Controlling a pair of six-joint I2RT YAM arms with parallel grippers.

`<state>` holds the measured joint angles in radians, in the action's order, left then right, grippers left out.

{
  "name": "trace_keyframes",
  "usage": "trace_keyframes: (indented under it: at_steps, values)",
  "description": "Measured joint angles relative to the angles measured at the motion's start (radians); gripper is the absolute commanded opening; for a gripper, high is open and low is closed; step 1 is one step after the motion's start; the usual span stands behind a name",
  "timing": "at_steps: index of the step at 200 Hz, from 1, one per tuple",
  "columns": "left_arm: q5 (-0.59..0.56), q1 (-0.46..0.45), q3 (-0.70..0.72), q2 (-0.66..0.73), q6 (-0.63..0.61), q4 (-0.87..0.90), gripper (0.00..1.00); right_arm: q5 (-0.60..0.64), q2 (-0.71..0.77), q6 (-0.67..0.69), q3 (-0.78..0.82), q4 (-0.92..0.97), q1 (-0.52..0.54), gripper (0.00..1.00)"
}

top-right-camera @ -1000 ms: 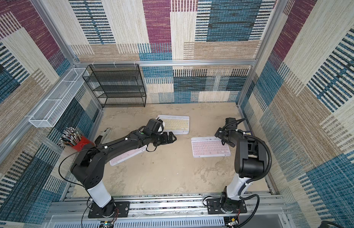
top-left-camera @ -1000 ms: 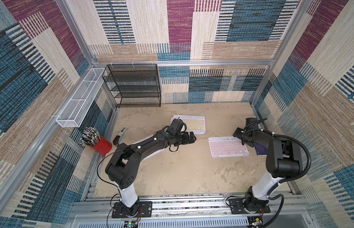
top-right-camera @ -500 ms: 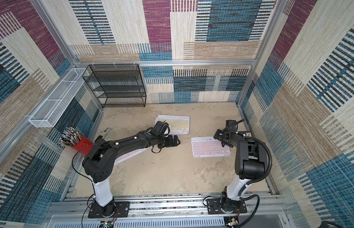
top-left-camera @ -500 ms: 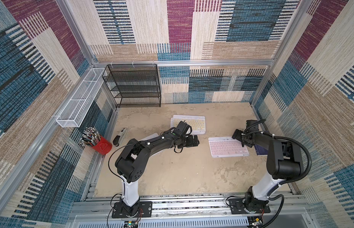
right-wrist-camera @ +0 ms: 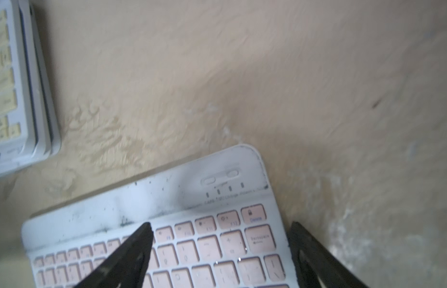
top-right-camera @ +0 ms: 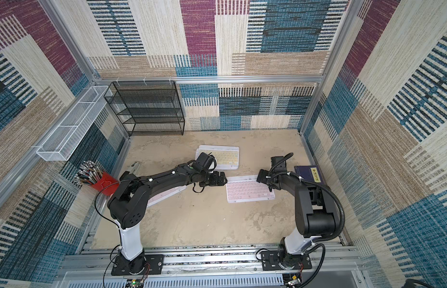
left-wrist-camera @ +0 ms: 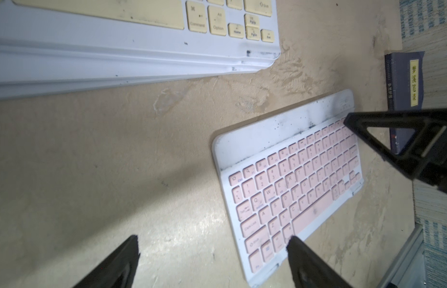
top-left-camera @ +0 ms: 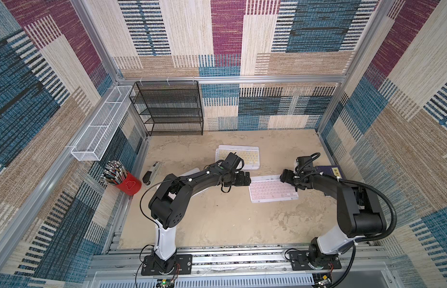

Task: Stack the numeric keypads
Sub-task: Adjust the numeric keypad at the center of the board.

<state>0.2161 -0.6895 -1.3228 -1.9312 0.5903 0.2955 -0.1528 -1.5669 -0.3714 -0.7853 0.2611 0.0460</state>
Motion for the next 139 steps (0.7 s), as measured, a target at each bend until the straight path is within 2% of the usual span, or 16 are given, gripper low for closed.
trace_keyframes:
  at_steps: [38,59,108,139]
  values:
    - [-0.004,0.0,0.018,0.002,0.0,0.015,0.95,-0.094,0.114,-0.069,0.093,0.032,0.035,0.85]
    - [-0.026,0.0,0.016,0.001,-0.008,0.023,0.96,-0.097,0.166,-0.088,0.086,0.093,0.039,0.86]
    - [-0.041,0.0,-0.054,-0.034,-0.061,0.066,0.99,0.059,0.169,-0.143,0.031,0.233,0.04,0.86]
    - [-0.054,0.001,-0.134,-0.086,-0.098,0.094,0.98,0.077,0.208,-0.206,0.066,0.268,0.04,0.86]
